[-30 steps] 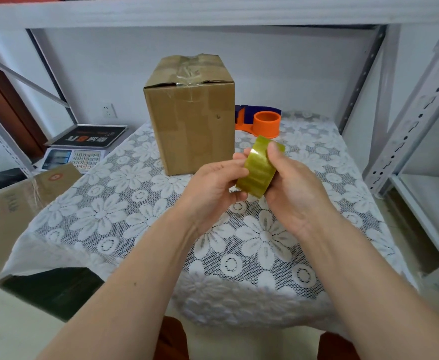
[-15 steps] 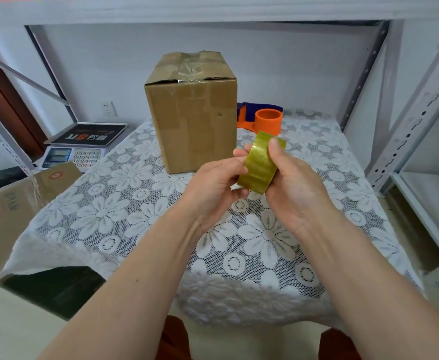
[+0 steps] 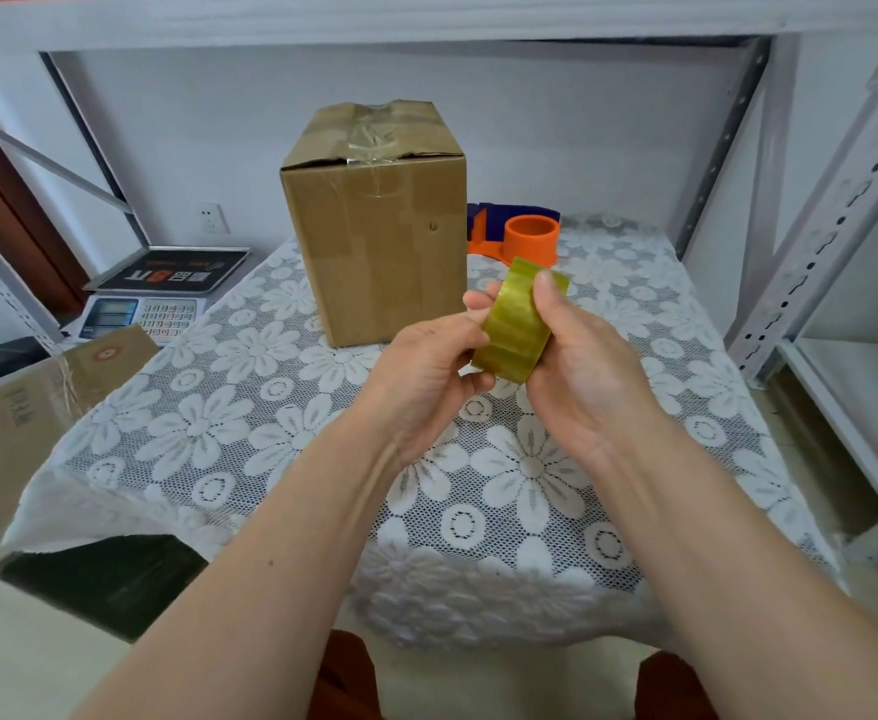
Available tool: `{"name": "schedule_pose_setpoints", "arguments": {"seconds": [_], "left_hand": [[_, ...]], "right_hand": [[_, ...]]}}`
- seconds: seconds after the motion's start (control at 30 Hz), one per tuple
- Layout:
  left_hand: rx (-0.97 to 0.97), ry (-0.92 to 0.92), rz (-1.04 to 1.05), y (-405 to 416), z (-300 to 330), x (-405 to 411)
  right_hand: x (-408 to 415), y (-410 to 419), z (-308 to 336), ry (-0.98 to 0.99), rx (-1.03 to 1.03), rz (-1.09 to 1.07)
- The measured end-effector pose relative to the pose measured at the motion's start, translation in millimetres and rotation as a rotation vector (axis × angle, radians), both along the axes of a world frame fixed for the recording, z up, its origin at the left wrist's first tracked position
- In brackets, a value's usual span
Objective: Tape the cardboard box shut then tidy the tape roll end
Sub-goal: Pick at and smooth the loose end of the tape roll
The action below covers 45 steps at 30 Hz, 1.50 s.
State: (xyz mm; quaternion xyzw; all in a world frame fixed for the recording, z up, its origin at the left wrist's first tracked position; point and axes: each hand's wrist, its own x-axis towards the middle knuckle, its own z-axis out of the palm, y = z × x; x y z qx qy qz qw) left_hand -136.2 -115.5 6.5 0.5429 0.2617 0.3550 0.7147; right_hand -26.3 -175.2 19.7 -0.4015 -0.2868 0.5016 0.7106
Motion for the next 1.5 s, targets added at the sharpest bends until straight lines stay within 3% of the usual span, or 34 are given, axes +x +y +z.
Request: {"name": "schedule_pose_setpoints", "arguments": {"seconds": [0.57,0.73,0.93,1.1,1.3,1.5], "left_hand": [[-0.004,-0.068,-0.001,-4,-1,3],[0.062,-0.024,-0.035,-3,-4,1],[0.015,-0.026,-0.052,-4,-5,2],[-0.027,-0.02,0.065,-5,-8,7],[-0.008,-0.044,-0.004,-4,-7,8],[0.056,-0.016,0.241,-15,-5,18]], "right_hand": [[-1,0,1,-0.01,0.005,-0.026],[0,1,2,0.038,-0.02,-0.024],[4,2,1,0.111,-0.088,-0.01],[2,3,2,0.208,-0.099,-0.005],[5,5,2,0.251,-0.107,-0.04],[-3,8,1,0.291,-0.046,-0.087]]}}
